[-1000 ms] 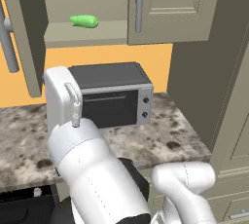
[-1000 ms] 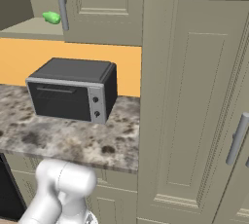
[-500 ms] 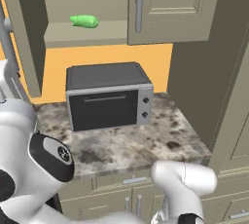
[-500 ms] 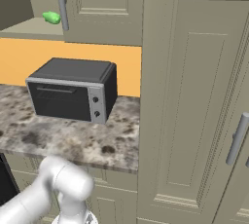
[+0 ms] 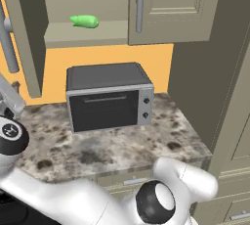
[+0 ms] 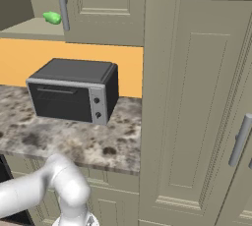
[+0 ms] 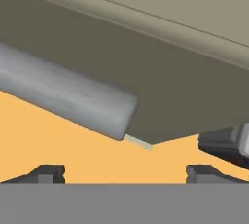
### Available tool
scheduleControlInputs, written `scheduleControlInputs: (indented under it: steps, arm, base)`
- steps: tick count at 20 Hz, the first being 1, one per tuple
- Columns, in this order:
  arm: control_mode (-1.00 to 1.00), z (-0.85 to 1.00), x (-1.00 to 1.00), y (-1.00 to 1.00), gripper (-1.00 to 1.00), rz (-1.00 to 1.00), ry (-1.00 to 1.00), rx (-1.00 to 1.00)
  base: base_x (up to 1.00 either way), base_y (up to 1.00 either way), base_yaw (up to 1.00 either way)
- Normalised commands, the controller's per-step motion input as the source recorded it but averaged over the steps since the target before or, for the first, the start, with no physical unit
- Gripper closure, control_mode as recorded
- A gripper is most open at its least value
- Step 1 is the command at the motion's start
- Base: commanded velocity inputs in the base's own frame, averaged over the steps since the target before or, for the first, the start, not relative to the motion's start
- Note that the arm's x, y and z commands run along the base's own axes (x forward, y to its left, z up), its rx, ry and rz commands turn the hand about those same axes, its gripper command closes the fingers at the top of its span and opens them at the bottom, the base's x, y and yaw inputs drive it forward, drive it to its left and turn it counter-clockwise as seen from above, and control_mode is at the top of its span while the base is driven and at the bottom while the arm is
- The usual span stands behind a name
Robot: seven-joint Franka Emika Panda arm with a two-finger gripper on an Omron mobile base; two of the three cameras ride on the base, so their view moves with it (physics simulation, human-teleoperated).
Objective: Pick the corn, corn from the counter and place them in the cabinet. Then close the cabinet.
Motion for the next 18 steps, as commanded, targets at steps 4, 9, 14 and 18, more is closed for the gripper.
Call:
scheduleControlInputs:
  steps: [4, 9, 14, 18]
  arm:
    - [-1.00, 0.30, 0.37, -0.16, -1.00, -0.32, -0.35, -0.02]
    - [-1.00, 0.08, 0.55, -0.86, -1.00, -0.40, -0.04, -0.01]
    - [-1.00, 0.01, 0.68, -1.00, -1.00, -0.17, 0.00, 0.00]
    - [-1.00, 0.00, 1.00, -1.00, -1.00, 0.01, 0.00, 0.00]
  base:
    - [0.00, 0.00, 0.00]
    - [0.00, 0.00, 0.00]
    - [0.00, 0.00, 0.00]
    - [0.00, 0.00, 0.00]
